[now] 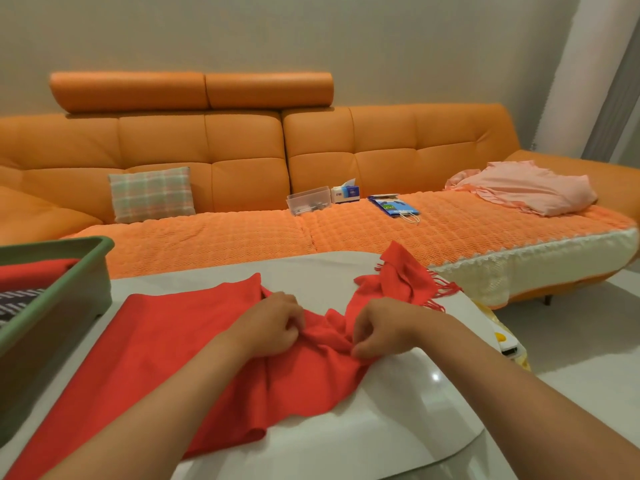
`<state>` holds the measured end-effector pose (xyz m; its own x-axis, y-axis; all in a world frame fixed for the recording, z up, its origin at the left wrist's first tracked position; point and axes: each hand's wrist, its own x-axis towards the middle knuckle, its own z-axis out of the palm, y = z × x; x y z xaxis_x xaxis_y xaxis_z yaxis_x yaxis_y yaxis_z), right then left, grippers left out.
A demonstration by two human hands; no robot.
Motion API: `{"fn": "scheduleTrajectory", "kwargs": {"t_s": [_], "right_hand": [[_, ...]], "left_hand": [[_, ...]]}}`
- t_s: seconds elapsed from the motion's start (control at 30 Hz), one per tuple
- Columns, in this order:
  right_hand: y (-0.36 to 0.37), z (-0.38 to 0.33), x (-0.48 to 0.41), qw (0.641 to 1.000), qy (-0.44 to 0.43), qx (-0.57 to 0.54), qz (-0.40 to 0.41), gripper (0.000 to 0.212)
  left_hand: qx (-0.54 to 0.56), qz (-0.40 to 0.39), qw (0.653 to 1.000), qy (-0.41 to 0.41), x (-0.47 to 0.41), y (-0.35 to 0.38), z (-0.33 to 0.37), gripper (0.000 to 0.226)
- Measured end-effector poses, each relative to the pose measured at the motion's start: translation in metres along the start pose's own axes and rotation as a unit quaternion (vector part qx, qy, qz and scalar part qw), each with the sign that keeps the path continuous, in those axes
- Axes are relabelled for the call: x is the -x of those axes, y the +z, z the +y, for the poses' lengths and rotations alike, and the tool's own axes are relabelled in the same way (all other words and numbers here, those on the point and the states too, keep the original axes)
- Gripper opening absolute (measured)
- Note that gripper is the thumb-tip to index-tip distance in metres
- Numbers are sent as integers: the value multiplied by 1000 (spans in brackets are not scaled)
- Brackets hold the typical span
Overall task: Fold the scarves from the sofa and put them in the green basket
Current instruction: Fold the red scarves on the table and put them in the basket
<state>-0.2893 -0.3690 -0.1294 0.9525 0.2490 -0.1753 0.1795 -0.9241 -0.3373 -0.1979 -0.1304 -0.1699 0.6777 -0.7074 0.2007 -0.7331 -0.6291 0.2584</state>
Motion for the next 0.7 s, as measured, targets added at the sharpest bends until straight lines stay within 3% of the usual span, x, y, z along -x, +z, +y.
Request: {"fn": "scheduleTrajectory", "kwargs": {"t_s": [0.07, 0.13, 0.27, 0.33, 0.43, 0.5, 0.6, 0.7], "right_hand": [[2, 4, -7, 997, 14, -38, 63, 20], [3, 8, -17, 989, 46, -68, 125, 15], [4, 17, -31, 991, 83, 60, 91, 41], [2, 17, -36, 987, 87, 113, 71, 36], [-3, 18, -44, 977, 88, 145, 126, 15], [-7, 20, -46, 975, 103, 113, 159, 13], [-14, 26, -46, 952, 153, 34, 261, 13], [-24, 30, -43, 893, 189, -67, 402, 15]], "left_hand": [[33, -8, 999, -24, -6, -2, 4, 22], [21, -4, 999, -35, -16, -4, 8, 24], [-1, -53, 998, -39, -35, -1, 10, 29], [-12, -55, 998, -25, -40, -2, 11, 22], [1, -35, 999, -34, -46, -5, 7, 16], [3, -29, 999, -39, -49, -6, 2, 14], [17, 42, 998, -52, -56, -7, -3, 14], [100, 174, 976, -84, -71, -12, 0, 14]]}}
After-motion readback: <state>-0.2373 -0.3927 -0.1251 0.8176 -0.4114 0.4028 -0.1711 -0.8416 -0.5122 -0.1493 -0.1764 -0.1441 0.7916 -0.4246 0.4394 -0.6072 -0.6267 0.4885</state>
